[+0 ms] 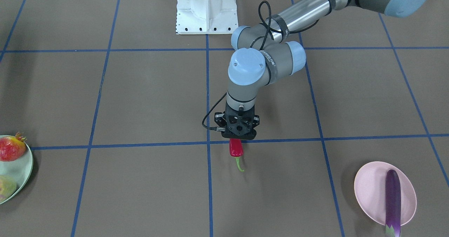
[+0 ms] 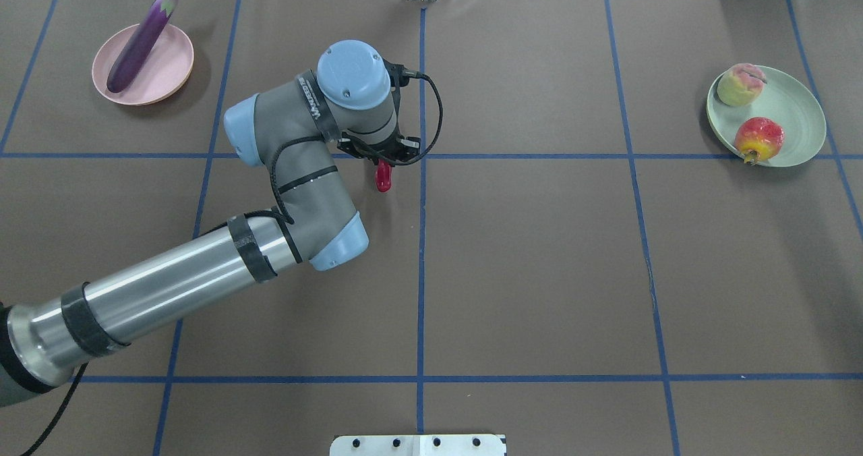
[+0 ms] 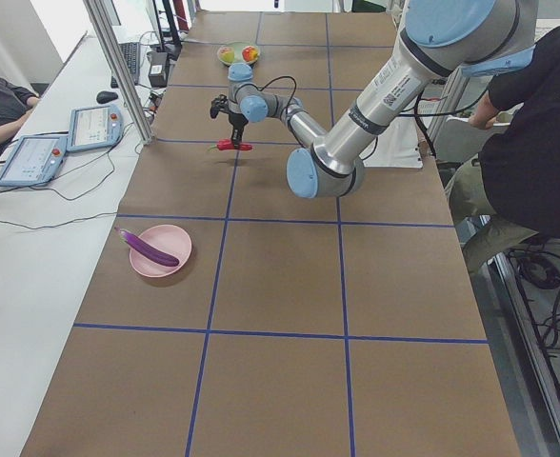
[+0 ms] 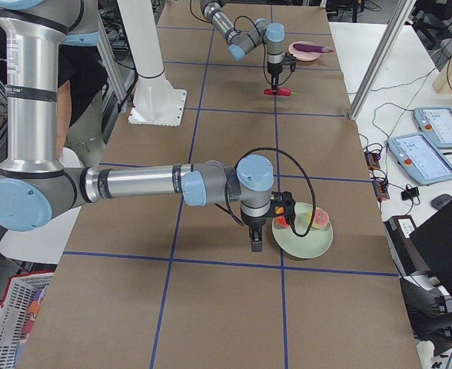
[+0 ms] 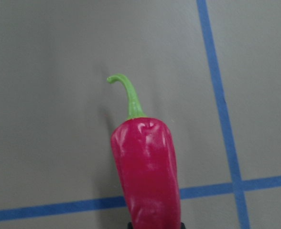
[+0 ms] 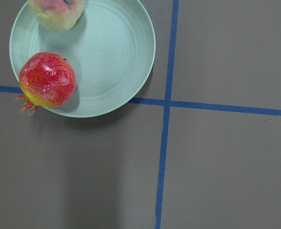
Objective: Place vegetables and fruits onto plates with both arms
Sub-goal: 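Carry the chili pepper with the left gripper onto the pink plate and release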
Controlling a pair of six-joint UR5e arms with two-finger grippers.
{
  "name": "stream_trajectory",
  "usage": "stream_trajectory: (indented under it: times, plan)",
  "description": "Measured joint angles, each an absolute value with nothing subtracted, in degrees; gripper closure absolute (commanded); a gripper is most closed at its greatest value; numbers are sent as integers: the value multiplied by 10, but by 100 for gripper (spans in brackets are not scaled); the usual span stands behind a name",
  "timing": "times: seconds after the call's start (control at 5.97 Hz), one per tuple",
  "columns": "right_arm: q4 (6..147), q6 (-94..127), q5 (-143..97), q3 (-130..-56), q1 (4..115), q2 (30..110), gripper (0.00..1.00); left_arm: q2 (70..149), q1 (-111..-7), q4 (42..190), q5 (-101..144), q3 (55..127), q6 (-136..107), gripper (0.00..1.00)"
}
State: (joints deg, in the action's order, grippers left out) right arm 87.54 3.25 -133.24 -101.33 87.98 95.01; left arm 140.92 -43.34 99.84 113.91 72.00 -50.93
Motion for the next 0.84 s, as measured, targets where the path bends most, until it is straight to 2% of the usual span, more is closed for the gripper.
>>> stream_trajectory:
  times: [0.34, 0.67, 0.84]
  plan:
    - [875, 33, -1332, -1013, 880, 949, 0, 1371, -550, 986, 1212, 682, -316, 100]
    - [875, 34, -1332, -1013, 880, 949, 0, 1339, -635, 1006, 1222, 598, -127, 100]
    - [875, 34, -1332, -1013, 880, 948, 0, 1323, -652, 1044, 1221, 564, -93, 1]
